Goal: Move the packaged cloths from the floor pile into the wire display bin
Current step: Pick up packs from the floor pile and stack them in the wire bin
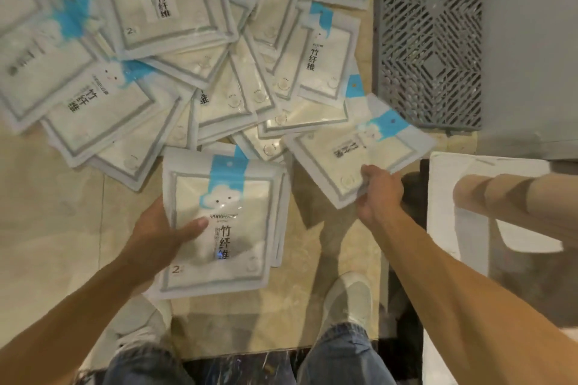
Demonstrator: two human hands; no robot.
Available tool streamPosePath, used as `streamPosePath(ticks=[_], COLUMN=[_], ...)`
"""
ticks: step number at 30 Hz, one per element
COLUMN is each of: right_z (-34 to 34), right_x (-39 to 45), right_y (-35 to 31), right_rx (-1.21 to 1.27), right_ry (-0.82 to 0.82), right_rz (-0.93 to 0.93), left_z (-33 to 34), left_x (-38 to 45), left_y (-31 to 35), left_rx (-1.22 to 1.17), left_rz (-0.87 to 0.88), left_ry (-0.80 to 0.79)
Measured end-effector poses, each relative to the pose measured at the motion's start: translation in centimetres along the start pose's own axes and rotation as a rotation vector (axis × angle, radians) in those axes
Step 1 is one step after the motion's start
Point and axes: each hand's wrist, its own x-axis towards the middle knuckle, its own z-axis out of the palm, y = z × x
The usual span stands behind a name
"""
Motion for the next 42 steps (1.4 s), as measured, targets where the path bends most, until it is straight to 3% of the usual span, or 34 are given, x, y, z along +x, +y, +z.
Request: streamPosePath(ticks=[6, 12, 17, 25, 36, 42], right_z=[-3.8, -3.9, -1.9, 0.1, 4.0, 4.1], right_x=[-7.8, -18.7, -31.5, -56.2, -79.1, -88.2], right_y=[-2.2, -12.3, -23.3, -37.0, -41.9, -41.9], right_rx=[-0.146, -0.283, -0.401, -0.523, -0.559, -0.687], right_ry=[-0.134, -0.398, -0.582, -0.848, -1.127, -1.401], right_rz=[0.091, 0.132, 0.079, -0.166, -0.328, -0.344], left_z=[-4.6, -11.9, -18.2, -28.7, -40.2, -40.0], left_x=[-5.2, -13.7, -23.4, -44.2, -70.6, -81.3], left_y=[6.6, 16.6, 25.4, 36.6, 37.6, 34.5], left_rx=[-0.236, -0.293, -0.373, -0.509, -0.667, -0.771], left_rz=[-0.032, -0.031, 0.036, 0.191, 0.479, 0.598], left_ry=[-0.013, -0.037, 0.03, 0.058, 0.286, 0.407])
